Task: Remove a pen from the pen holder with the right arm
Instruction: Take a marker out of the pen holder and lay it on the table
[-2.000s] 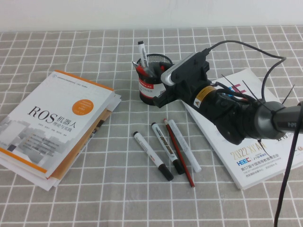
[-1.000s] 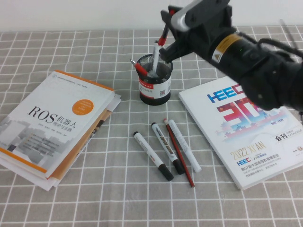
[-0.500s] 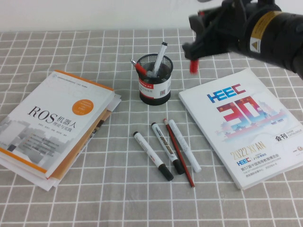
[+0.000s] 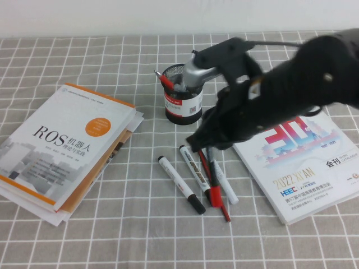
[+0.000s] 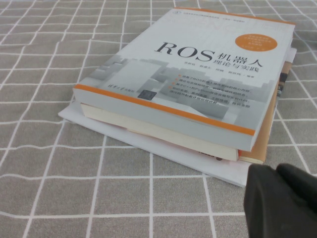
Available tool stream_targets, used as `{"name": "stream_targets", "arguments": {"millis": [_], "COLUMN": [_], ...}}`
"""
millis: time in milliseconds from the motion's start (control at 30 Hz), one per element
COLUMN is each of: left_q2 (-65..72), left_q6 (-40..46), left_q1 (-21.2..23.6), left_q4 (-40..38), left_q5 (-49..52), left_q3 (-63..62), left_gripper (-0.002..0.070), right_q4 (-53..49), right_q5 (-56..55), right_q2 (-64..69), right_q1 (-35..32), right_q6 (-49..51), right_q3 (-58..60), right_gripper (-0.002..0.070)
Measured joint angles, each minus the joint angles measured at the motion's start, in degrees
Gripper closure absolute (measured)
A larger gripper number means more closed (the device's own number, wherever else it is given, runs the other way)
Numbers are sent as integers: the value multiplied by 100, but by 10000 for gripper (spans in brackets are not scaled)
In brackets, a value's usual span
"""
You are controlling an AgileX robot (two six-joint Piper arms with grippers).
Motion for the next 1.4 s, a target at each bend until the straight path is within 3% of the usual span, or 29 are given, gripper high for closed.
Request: {"name": "stream_targets", "arguments": {"millis": [367,667,1067,1167,1400], "left_q2": [0,0,0,0,0], "left_q6": [0,0,0,0,0], "left_q1": [0,0,0,0,0], "left_q4": [0,0,0,0,0], "left_q5": [0,0,0,0,0], "left_q3": [0,0,0,0,0], "left_gripper": [678,678,678,678,678], "right_q4": [1056,1160,1353,1341,1308], "right_q5": [1124,1662,1441,1377,1341], "right_q2": [2168,3731,4398,4398,4398], "right_q1": [9,9,-23,-63,-166], "right_q6": [-1021,-1118,-1014,-997,-992], "right_q3": [-2253,-3942,-4304,-4304,-4304], "right_gripper": [636,636,635,606,457]}}
